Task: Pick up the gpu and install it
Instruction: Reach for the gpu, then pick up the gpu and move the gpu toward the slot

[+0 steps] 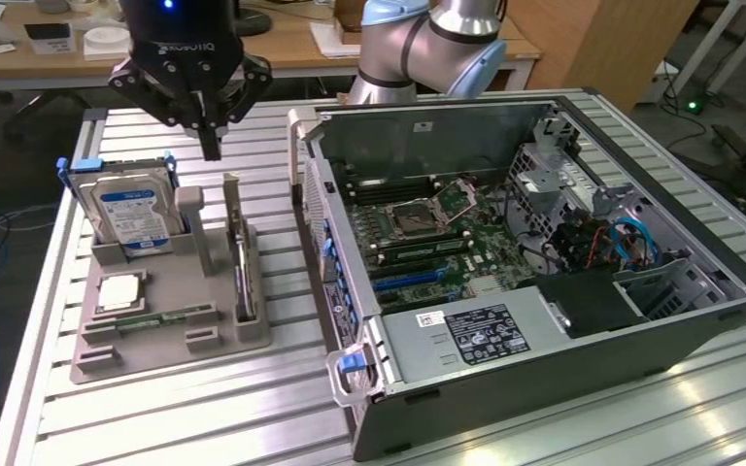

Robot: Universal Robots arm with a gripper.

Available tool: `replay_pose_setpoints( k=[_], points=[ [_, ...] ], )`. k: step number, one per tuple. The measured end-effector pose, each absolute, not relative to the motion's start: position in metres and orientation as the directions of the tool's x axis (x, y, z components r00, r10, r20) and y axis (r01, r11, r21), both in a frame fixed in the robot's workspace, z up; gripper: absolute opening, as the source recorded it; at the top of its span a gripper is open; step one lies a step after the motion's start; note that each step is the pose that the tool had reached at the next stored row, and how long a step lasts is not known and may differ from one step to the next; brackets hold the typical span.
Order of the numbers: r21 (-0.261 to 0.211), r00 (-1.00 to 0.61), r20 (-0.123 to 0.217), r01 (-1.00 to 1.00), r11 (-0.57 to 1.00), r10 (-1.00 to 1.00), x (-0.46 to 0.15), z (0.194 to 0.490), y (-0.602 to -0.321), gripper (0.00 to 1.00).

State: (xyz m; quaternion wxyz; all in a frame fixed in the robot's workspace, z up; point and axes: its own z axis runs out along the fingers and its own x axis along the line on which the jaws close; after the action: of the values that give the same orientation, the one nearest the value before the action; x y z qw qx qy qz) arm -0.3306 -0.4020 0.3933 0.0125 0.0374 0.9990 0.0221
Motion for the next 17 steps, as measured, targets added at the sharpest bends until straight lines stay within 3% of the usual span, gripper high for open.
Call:
replay_pose_setpoints(
  k=[14,16,17],
  points=[
    [0.045,-0.997,-0.023,0.074,0.996,0.075,-0.3310,0.3933,-0.4020,0.11],
    [0.045,-0.997,-0.023,0.074,0.996,0.075,-0.3310,0.3933,-0.4020,0.11],
    [0.045,-0.997,-0.023,0.074,0.996,0.075,-0.3310,0.3933,-0.4020,0.17]
  ],
)
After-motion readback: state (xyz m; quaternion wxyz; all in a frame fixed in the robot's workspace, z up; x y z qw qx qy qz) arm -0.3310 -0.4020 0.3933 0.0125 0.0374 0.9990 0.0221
